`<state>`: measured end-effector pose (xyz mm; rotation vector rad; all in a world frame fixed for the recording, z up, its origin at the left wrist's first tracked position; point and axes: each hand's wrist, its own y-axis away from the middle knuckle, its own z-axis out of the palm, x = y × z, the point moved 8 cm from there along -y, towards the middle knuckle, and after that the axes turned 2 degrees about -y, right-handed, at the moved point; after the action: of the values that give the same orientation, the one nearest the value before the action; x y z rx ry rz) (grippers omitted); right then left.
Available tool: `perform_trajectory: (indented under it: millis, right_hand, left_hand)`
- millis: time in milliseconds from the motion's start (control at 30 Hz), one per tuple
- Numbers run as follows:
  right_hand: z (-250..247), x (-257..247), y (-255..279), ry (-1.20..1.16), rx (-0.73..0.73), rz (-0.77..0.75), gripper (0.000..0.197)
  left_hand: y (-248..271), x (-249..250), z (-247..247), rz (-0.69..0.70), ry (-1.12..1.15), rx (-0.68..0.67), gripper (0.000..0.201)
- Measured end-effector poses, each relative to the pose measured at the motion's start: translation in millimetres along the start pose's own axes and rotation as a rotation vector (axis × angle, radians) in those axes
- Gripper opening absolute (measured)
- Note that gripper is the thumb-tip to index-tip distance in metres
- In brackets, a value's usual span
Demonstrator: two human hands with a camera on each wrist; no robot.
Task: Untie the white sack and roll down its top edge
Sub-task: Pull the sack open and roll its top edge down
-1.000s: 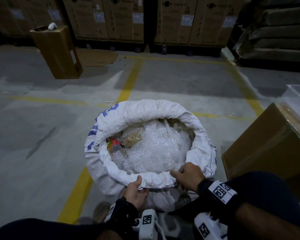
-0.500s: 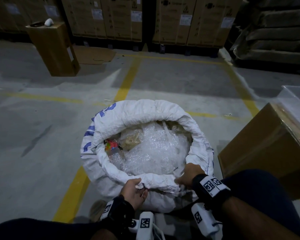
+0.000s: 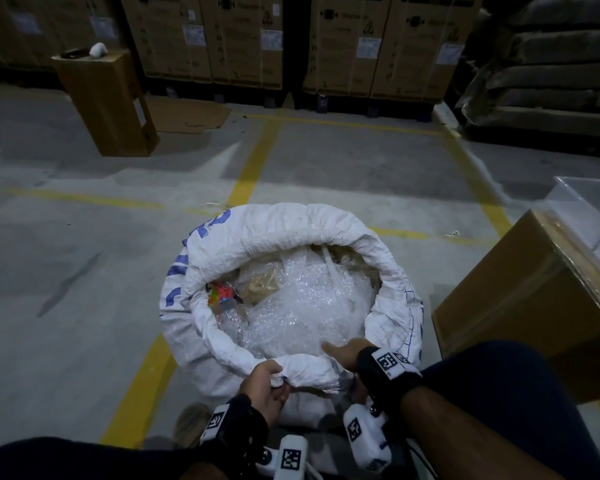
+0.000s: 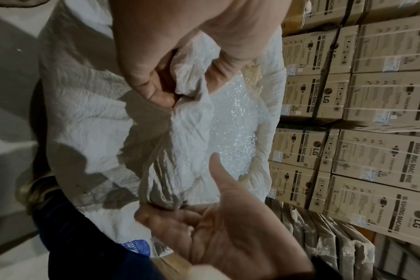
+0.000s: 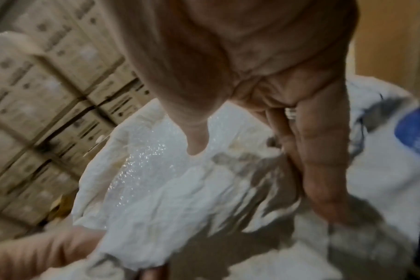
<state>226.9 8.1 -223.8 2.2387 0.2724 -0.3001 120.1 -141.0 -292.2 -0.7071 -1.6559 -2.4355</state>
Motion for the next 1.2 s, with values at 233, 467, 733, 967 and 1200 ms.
perform_trajectory:
  millis: [233, 467, 733, 967, 1200]
  right_hand:
    - [18, 16, -32, -0.694, 0.022, 0.051, 0.047]
    - [14, 26, -31, -1.039, 0.195, 0.091, 0.044]
    - [28, 38, -32, -1.447, 0.192, 0.124, 0.032]
    - [44, 42, -16, -1.444, 0.156, 0.169, 0.019]
    - [48, 39, -23, -1.415, 0.138, 0.151, 0.092]
  left_hand:
    - [-8, -2, 0, -0.042, 0.099, -0.051, 0.018]
    - [-17, 0, 3, -0.095, 0.053, -0.098, 0.050]
    - [1, 0, 8, -0.132, -0.240, -0.105, 0.017]
    - [26, 31, -29, 0.167, -0.872, 0.346, 0.070]
    - [39, 70, 9, 0.379, -1.603, 0.465, 0.058]
